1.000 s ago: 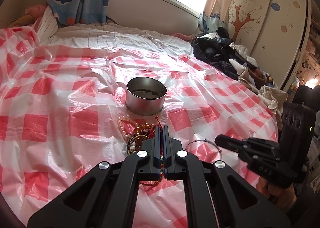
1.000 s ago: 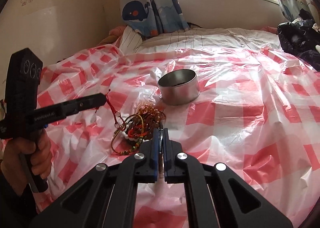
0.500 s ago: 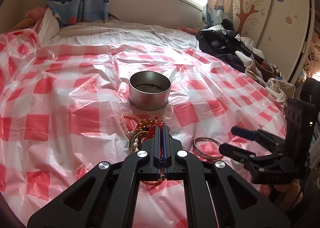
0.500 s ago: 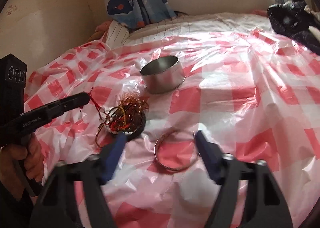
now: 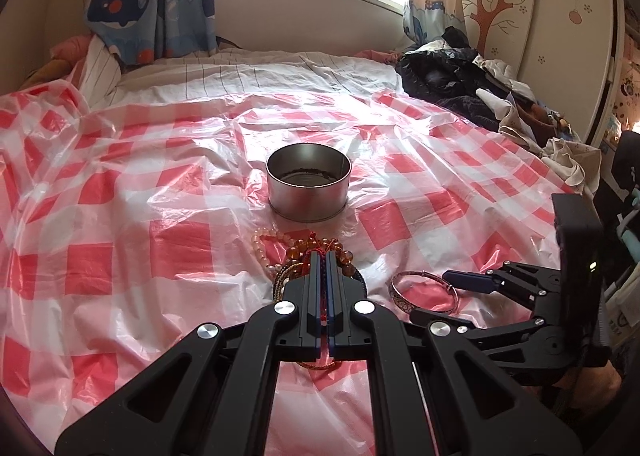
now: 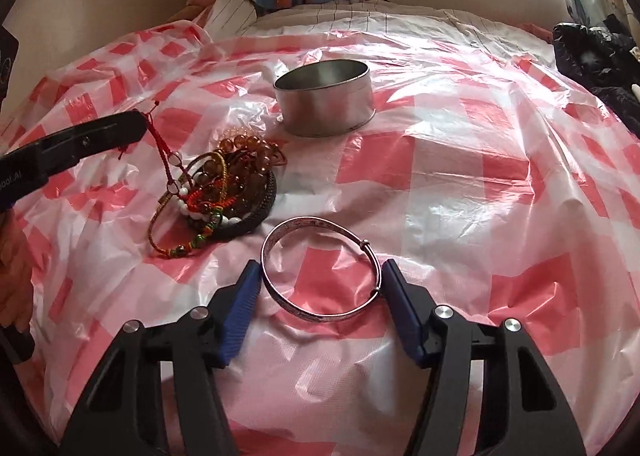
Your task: Organize jewelry
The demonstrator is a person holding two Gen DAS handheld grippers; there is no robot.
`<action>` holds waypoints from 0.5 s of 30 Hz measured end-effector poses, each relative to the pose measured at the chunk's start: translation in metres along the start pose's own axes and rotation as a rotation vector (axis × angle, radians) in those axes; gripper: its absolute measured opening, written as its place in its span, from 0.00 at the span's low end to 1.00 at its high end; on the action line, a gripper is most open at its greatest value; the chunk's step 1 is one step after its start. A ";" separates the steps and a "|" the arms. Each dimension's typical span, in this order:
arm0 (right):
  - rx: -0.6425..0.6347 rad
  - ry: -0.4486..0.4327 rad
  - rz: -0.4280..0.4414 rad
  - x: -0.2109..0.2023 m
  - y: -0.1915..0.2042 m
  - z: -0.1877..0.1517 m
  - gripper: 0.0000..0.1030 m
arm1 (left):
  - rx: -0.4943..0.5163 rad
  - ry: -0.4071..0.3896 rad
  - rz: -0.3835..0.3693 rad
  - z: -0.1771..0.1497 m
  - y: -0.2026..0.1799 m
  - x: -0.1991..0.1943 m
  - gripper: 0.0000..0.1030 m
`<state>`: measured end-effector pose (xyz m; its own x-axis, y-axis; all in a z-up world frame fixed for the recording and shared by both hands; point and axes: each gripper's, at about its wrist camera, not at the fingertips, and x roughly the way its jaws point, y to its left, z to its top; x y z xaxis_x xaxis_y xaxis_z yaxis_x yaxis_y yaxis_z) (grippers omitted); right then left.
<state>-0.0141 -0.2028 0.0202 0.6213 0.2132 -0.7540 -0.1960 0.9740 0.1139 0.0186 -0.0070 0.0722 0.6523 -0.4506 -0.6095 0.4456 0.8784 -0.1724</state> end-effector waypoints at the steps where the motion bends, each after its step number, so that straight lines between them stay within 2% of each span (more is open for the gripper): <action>1: 0.007 -0.022 0.020 -0.005 0.000 0.002 0.59 | -0.001 0.001 0.000 0.000 0.000 0.000 0.02; 7: -0.008 -0.126 0.016 -0.017 0.009 0.032 0.59 | -0.033 -0.022 -0.034 0.017 0.006 0.005 0.02; 15: -0.054 -0.161 -0.033 0.004 0.000 0.082 0.59 | -0.028 -0.070 -0.099 0.079 0.006 0.046 0.02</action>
<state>0.0508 -0.1960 0.0708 0.7406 0.1950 -0.6430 -0.2115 0.9760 0.0524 0.0994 -0.0350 0.1046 0.6473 -0.5447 -0.5332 0.4938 0.8326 -0.2511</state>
